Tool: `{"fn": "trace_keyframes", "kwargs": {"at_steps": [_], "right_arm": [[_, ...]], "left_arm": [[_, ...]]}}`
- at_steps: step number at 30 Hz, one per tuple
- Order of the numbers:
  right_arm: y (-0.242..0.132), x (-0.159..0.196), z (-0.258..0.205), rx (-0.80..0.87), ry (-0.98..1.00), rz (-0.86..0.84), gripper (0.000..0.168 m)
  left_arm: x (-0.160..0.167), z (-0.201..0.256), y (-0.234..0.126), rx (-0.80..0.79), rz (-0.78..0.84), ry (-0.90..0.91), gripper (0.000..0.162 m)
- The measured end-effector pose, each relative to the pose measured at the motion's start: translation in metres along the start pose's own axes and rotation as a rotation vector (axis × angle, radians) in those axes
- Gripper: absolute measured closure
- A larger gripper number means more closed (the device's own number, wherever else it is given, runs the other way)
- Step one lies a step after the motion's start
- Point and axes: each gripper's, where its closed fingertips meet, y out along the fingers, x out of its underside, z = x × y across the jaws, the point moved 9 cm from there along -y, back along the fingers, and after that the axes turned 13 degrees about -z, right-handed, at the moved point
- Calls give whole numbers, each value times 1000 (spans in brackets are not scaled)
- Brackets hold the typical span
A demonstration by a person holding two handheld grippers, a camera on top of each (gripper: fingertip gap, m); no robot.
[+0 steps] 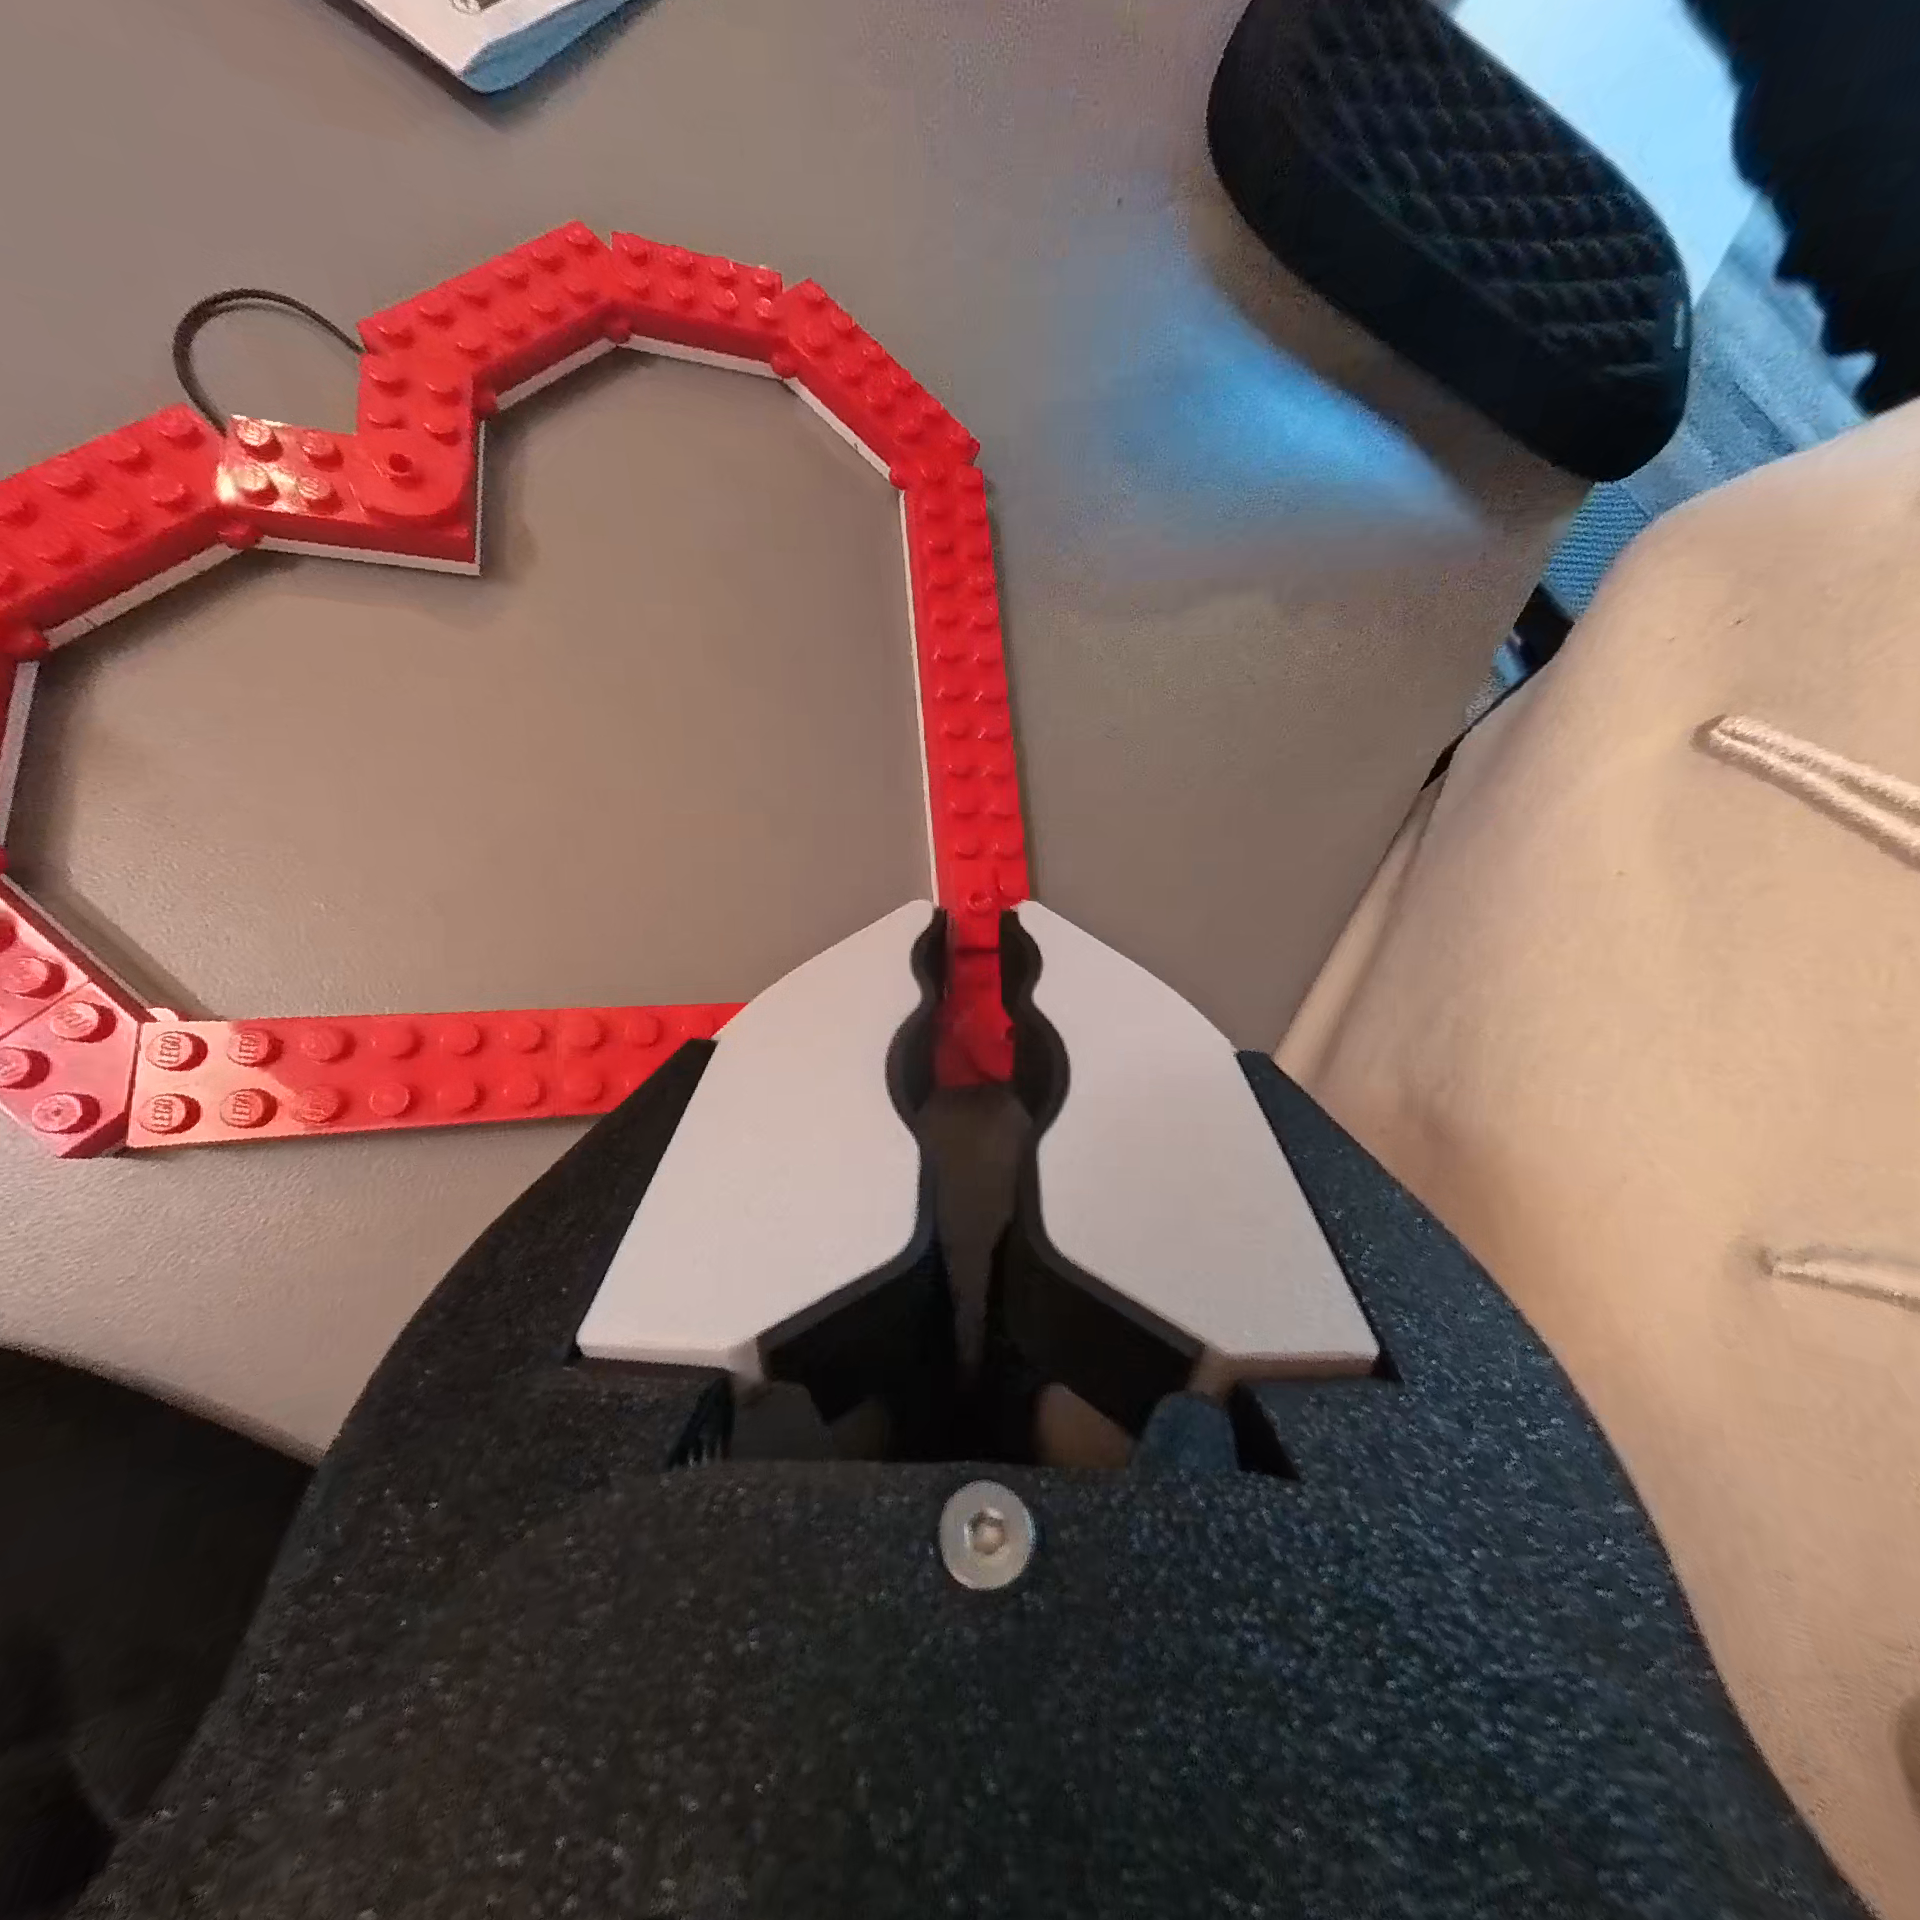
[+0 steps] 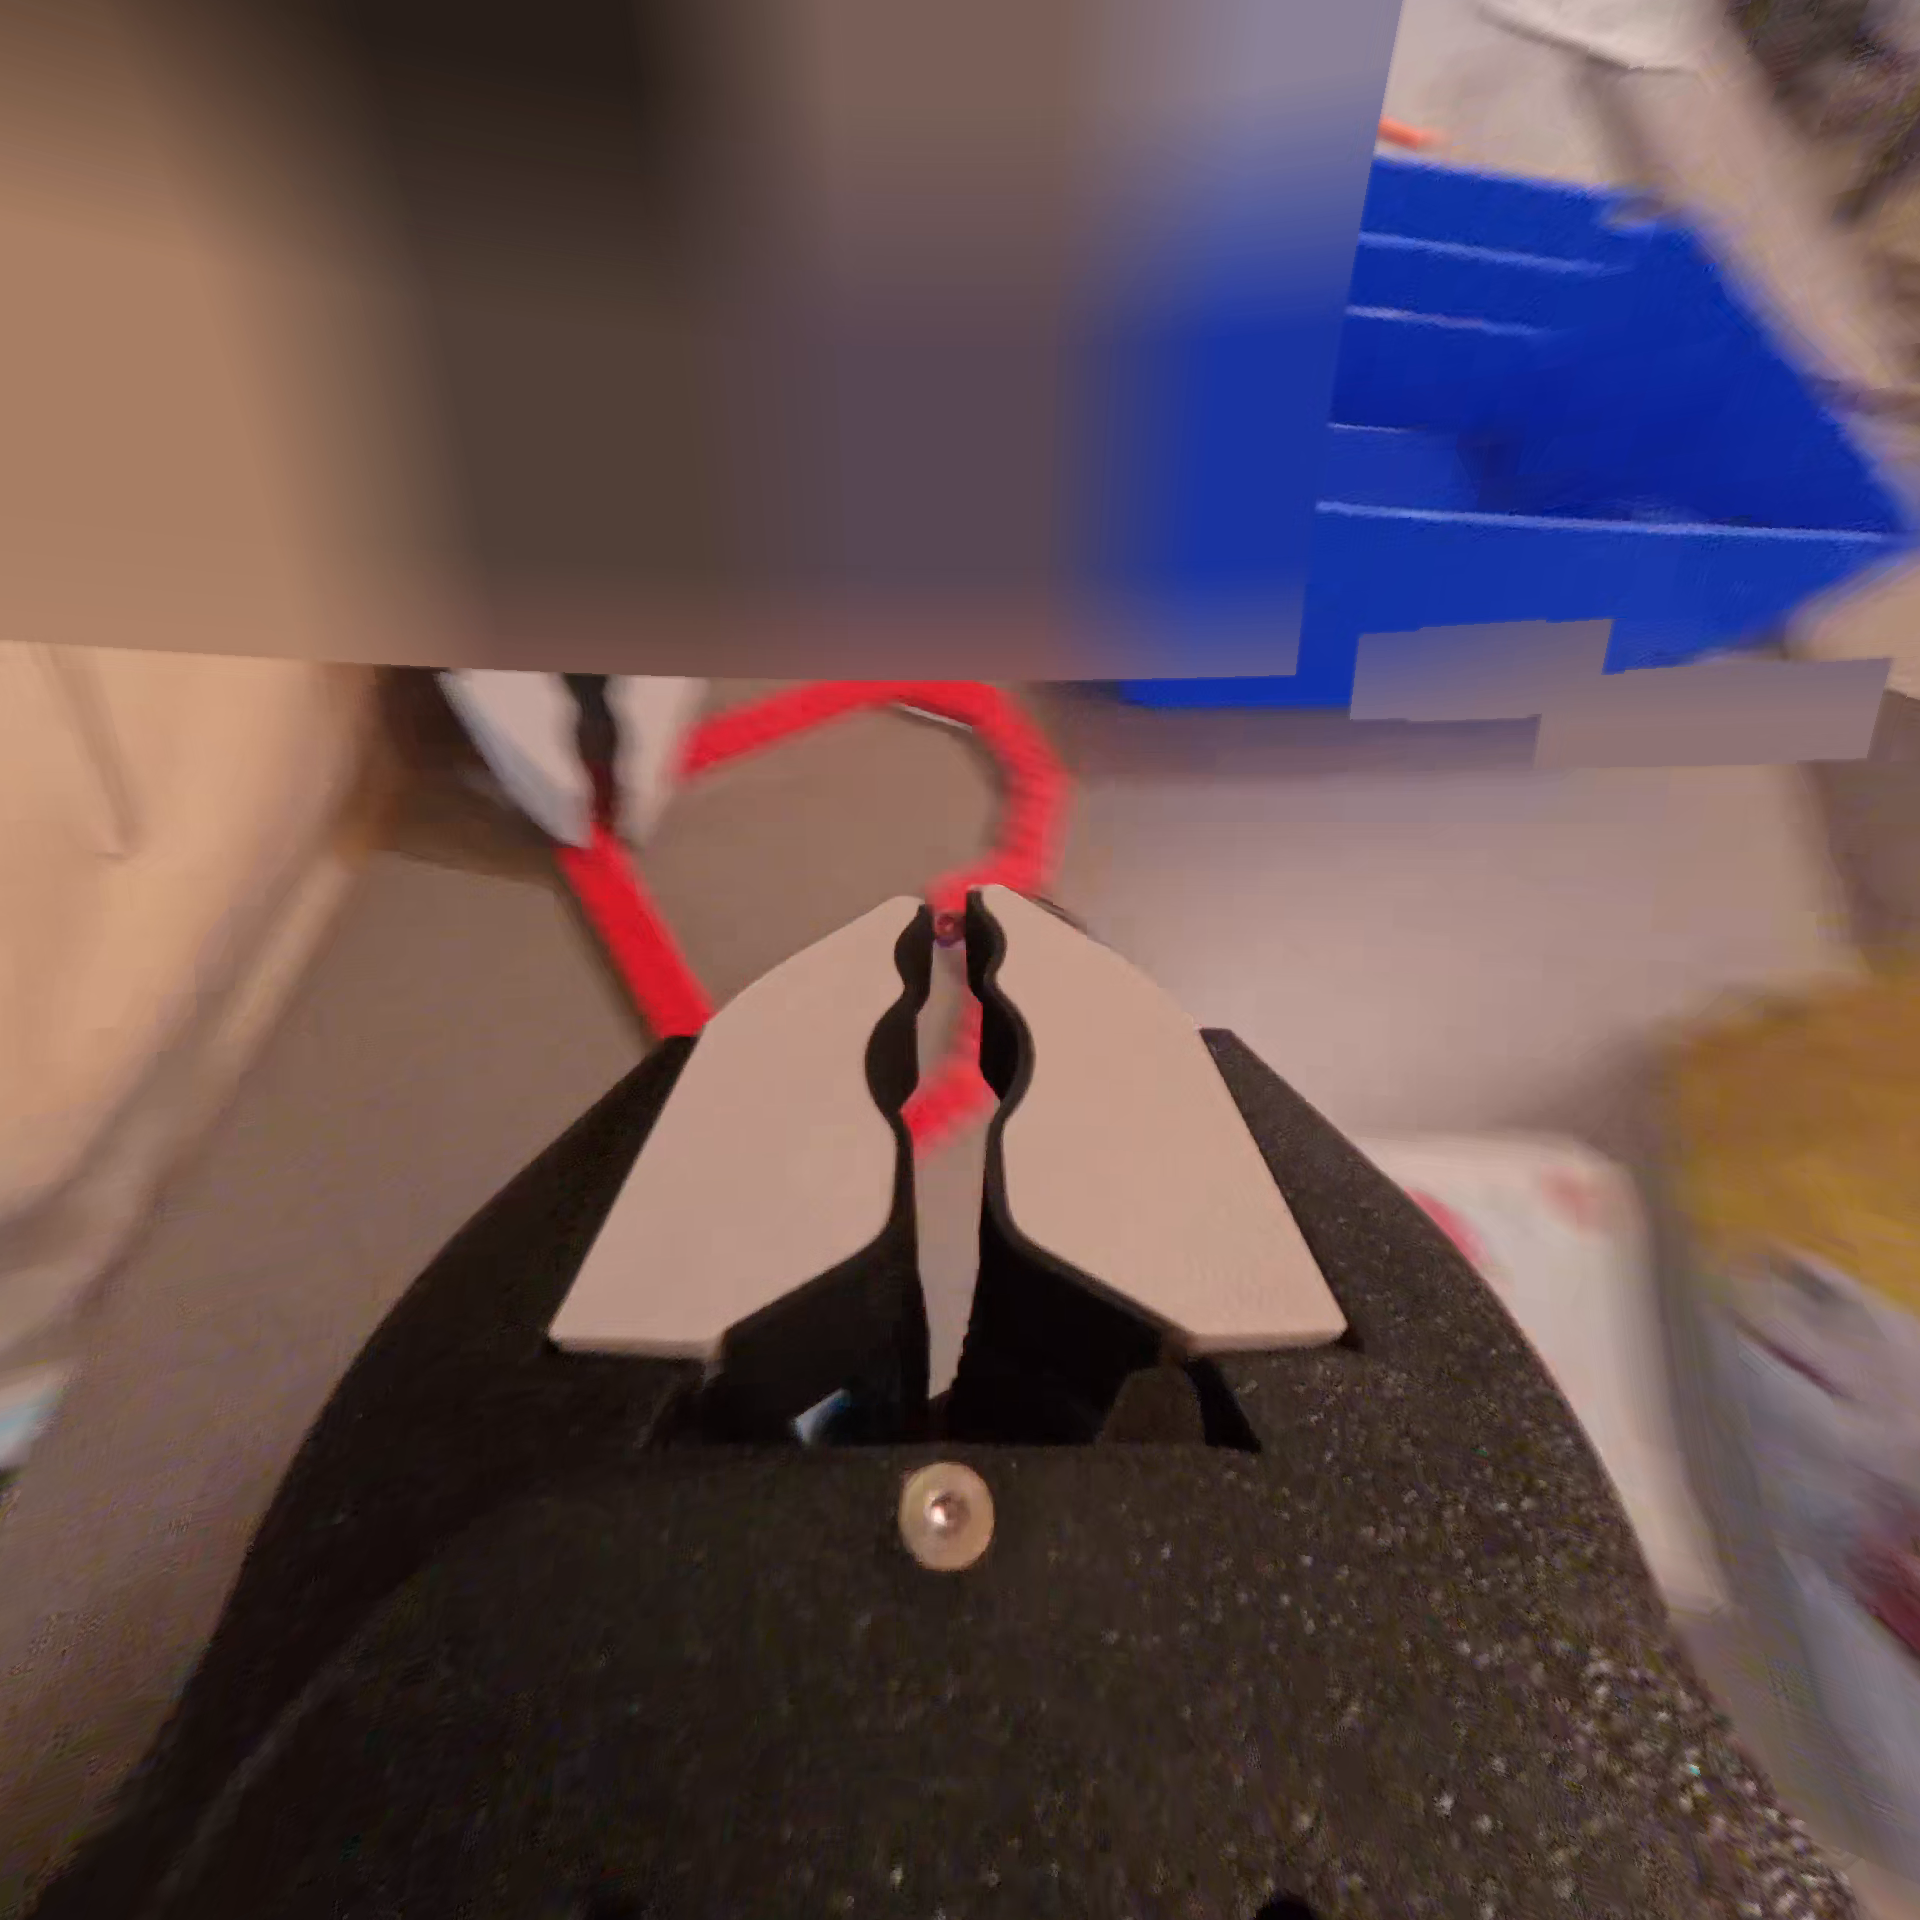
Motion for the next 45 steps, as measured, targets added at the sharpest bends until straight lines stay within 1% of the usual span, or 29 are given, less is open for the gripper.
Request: {"fn": "trace_keyframes", "kwargs": {"at_steps": [1, 3, 5, 6, 8, 11, 12, 14, 16, 20, 21, 23, 25, 27, 30, 34, 38, 42, 44, 45], "right_arm": [[-31, 4, 18, 118, 29, -41, 162], [-96, 19, 58, 347, 140, -112, 162], [-147, 51, 94, 483, 294, -222, 162], [-163, 73, 110, 511, 390, -285, 162], [-174, 117, 131, 437, 571, -376, 162], [-168, 173, 140, 325, 802, -430, 162], [-165, 186, 138, 295, 847, -437, 161], [-163, 207, 135, 290, 903, -513, 162], [-164, 220, 130, 279, 927, -557, 161], [-172, 227, 121, 216, 929, -572, 161], [-174, 228, 119, 203, 921, -588, 156], [-174, 229, 116, 154, 899, -634, 153], [-174, 229, 114, 129, 824, -705, 151], [-174, 224, 114, 106, 759, -739, 147], [-178, 217, 117, 72, 730, -790, 135], [-181, 212, 116, 42, 727, -828, 131], [-180, 207, 112, -20, 734, -815, 126], [-177, 198, 105, -123, 724, -814, 121], [-177, 195, 106, -94, 709, -810, 120], [-177, 191, 108, -70, 704, -762, 122]], "left_arm": [[0, -1, 0, 7, 0, -3, 153], [-1, -2, 1, 16, -1, -4, 153], [-1, -2, 1, 15, 1, 0, 153], [-2, -3, 1, 16, 3, 1, 153], [-4, -4, 2, 18, 4, 1, 153], [-6, -6, 2, 21, 2, -1, 153], [-6, -7, 3, 21, 3, 0, 153], [-8, -7, 2, 25, 0, -4, 154], [-8, -8, 4, 31, 0, -10, 153], [-8, -10, 5, 43, -4, -18, 153], [-8, -10, 5, 46, -4, -20, 153], [-8, -11, 6, 48, -5, -20, 153], [-8, -11, 5, 47, -7, -20, 153], [-7, -11, 5, 45, -7, -19, 153], [-7, -11, 5, 43, -7, -19, 153], [-7, -10, 4, 41, -7, -18, 153], [-6, -10, 4, 38, -8, -14, 154], [-6, -9, 3, 36, -9, -11, 153], [-6, -9, 3, 35, -10, -9, 153], [-6, -9, 3, 35, -10, -8, 153]]}}
